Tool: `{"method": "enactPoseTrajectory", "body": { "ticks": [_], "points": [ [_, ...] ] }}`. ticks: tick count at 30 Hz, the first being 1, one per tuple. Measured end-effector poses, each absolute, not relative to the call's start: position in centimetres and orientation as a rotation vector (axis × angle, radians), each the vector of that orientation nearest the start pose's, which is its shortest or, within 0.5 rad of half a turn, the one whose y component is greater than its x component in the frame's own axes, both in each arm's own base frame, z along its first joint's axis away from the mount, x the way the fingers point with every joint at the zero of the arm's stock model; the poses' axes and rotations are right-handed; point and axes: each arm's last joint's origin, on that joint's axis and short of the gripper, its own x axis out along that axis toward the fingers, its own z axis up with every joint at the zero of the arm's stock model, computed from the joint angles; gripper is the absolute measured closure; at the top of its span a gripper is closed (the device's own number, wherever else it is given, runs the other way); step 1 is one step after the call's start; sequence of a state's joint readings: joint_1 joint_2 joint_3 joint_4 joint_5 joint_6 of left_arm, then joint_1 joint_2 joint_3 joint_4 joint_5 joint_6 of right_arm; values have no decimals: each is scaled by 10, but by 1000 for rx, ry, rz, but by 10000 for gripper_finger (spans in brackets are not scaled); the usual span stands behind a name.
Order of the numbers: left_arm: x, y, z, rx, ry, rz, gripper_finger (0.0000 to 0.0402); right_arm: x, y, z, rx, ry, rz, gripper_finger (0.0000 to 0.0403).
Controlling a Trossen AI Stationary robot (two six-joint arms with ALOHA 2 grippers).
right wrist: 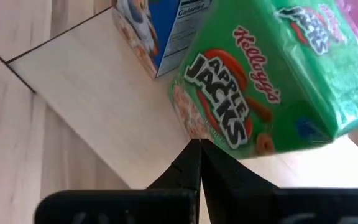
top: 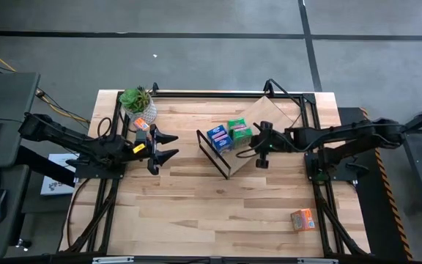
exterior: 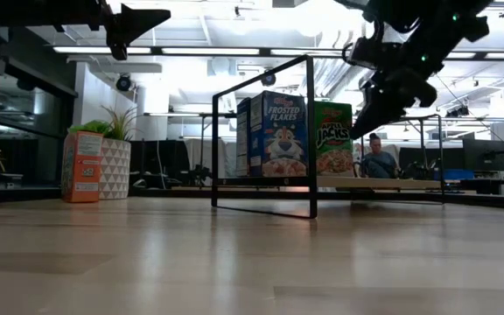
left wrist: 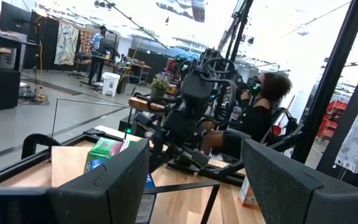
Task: Stack cereal on shelf
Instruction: Put the green cereal box aligned with the other green cereal box on the shelf, then put the top orange cereal box on the shelf
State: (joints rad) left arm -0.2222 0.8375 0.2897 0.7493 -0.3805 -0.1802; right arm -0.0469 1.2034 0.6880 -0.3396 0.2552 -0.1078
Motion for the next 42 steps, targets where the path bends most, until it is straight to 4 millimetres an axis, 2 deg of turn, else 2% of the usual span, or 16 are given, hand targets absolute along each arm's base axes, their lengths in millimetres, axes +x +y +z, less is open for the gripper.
{"method": "enactPoseTrajectory", "body": {
  "ticks": [17,25,29,33,38,42],
  "points": [
    [174,-28,242,-239,-206,142,154,230,-34,209,-189,857,-290,403],
    [174,-28,242,-239,-205,141,154,230,-34,209,-181,859,-264,403],
    [175,-28,242,-238,-204,142,154,228,-26,213,-152,913,-198,403],
    [175,-28,241,-236,-196,142,154,223,-11,230,-113,928,-139,403],
    [175,-29,239,-229,-170,144,154,215,14,256,-54,835,-58,403],
    [176,-29,236,-224,-140,147,154,209,33,267,-67,756,-5,403]
  ]
}}
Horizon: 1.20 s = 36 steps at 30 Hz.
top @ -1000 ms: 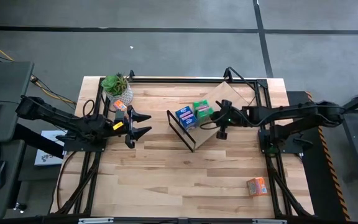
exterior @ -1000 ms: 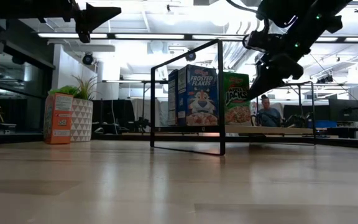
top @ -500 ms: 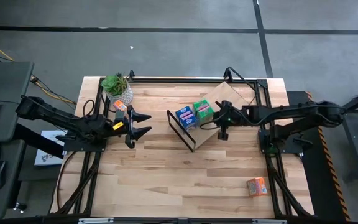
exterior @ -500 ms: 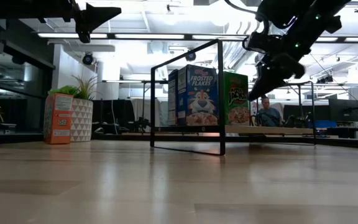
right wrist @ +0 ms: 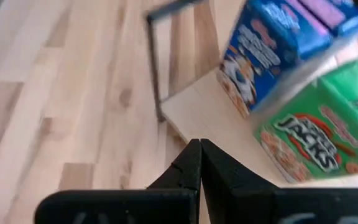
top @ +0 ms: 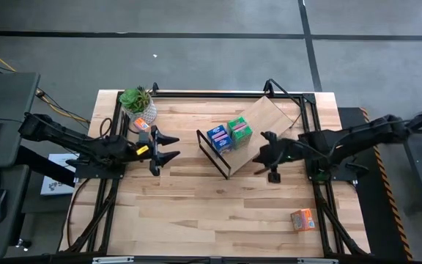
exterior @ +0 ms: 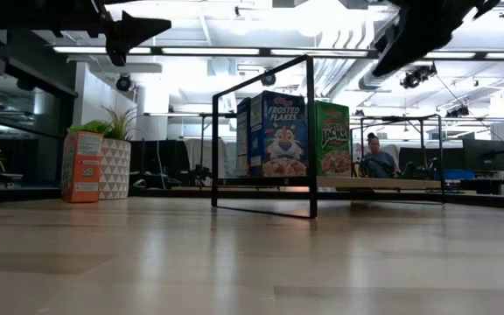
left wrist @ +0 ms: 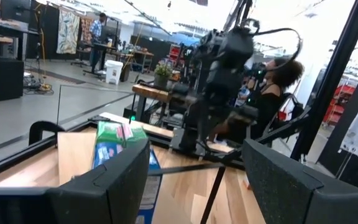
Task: Stack cereal on shelf
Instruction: Put the top orange cereal box on the shelf
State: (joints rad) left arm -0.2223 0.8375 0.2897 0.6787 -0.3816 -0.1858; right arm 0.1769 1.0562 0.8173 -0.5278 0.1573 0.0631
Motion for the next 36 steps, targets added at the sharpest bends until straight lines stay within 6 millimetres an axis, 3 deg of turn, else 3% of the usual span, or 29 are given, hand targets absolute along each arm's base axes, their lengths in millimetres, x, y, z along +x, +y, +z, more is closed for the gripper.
{"method": "enactPoseTrajectory", "body": {
  "ticks": [6,11,16,20,26,31,36],
  "points": [
    [175,-28,237,-230,-158,181,154,208,47,271,-144,701,-20,403],
    [180,-16,252,-199,-151,403,154,209,49,273,-160,670,-28,403],
    [187,5,285,-251,91,657,154,211,49,274,-169,653,-26,403],
    [178,17,290,-371,312,850,154,211,49,274,-169,654,-26,403],
    [160,16,266,-499,397,1057,154,210,49,274,-170,656,-26,403],
    [142,10,240,-575,287,1256,154,210,49,273,-172,661,-25,403],
    [132,7,215,-656,156,1332,154,210,49,273,-172,662,-25,403]
  ]
}}
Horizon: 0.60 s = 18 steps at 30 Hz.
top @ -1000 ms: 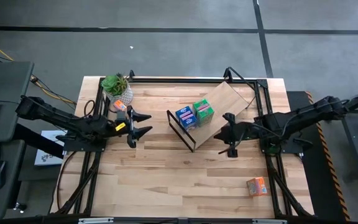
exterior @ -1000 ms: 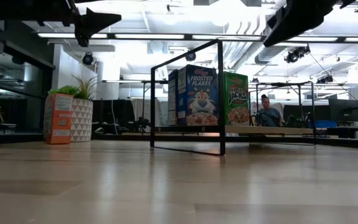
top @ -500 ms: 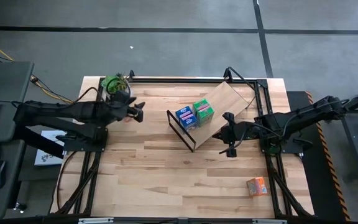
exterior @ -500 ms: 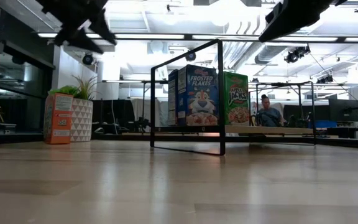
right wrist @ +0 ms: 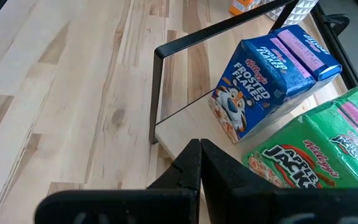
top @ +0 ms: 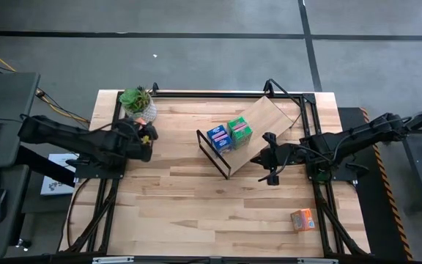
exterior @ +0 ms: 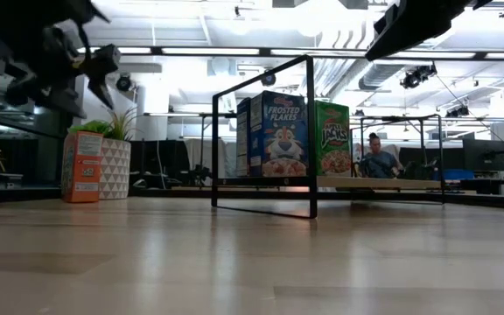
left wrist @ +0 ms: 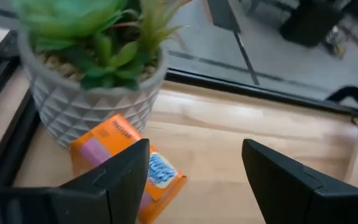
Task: Stack cereal on shelf
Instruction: Put the top orange cereal box on the shelf
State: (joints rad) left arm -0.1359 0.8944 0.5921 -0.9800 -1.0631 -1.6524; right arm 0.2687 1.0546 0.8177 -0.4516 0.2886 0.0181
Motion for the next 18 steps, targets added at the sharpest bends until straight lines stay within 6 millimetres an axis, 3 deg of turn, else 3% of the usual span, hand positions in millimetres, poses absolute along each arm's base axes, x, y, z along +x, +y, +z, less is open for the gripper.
{"method": "enactPoseTrajectory", "body": {
  "ticks": [12,18],
  "points": [
    [133,12,199,-609,156,1405,154,210,49,273,-166,661,-26,403],
    [139,15,221,-575,197,1399,160,210,49,273,-168,662,-24,402]
  ]
}}
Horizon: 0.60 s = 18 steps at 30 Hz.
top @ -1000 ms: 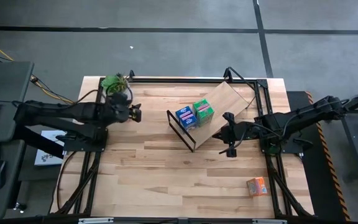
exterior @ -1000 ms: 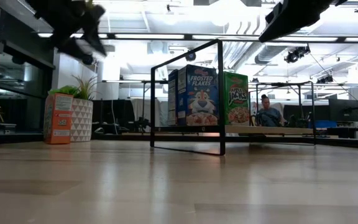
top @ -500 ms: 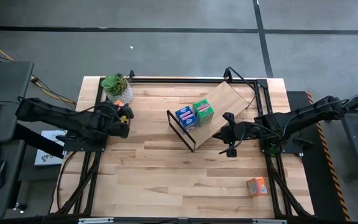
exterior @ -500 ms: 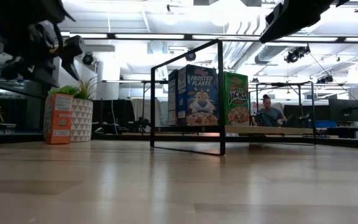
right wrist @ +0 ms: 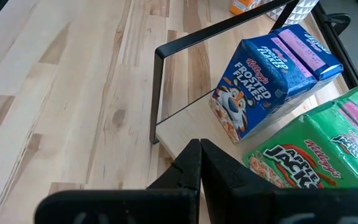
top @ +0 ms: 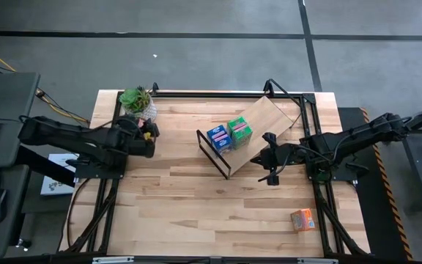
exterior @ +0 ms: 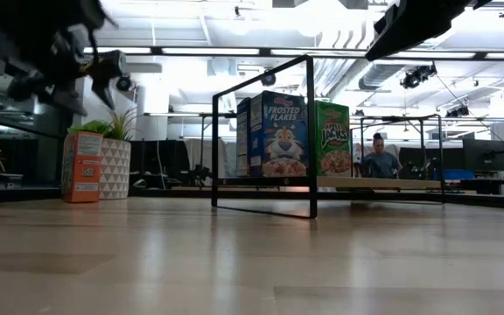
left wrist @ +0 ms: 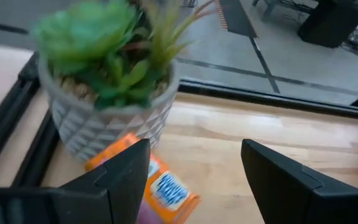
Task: Stack cereal on shelf
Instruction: Put the top orange cereal box on the shelf
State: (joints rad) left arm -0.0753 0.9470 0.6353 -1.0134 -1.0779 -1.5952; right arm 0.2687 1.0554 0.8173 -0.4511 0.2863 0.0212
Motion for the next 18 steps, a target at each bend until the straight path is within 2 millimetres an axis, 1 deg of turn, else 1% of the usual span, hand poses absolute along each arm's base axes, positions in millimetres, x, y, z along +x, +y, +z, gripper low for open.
{"method": "enactPoseTrajectory", "body": {
  "ticks": [2,5,10,13,14,16,18],
  "points": [
    [143,16,238,-558,207,1385,165,210,49,273,-169,663,-23,402],
    [149,19,269,-512,229,1360,175,210,49,273,-170,663,-22,402],
    [159,23,336,-446,217,1304,190,210,49,273,-171,663,-22,402],
    [163,23,377,-408,194,1255,193,210,49,273,-171,664,-22,402],
    [164,23,388,-393,191,1241,193,210,49,273,-171,664,-22,402],
    [164,23,406,-365,185,1223,193,210,49,273,-171,664,-22,402],
    [161,26,416,-364,183,1219,193,210,50,273,-171,664,-21,402]
  ]
}}
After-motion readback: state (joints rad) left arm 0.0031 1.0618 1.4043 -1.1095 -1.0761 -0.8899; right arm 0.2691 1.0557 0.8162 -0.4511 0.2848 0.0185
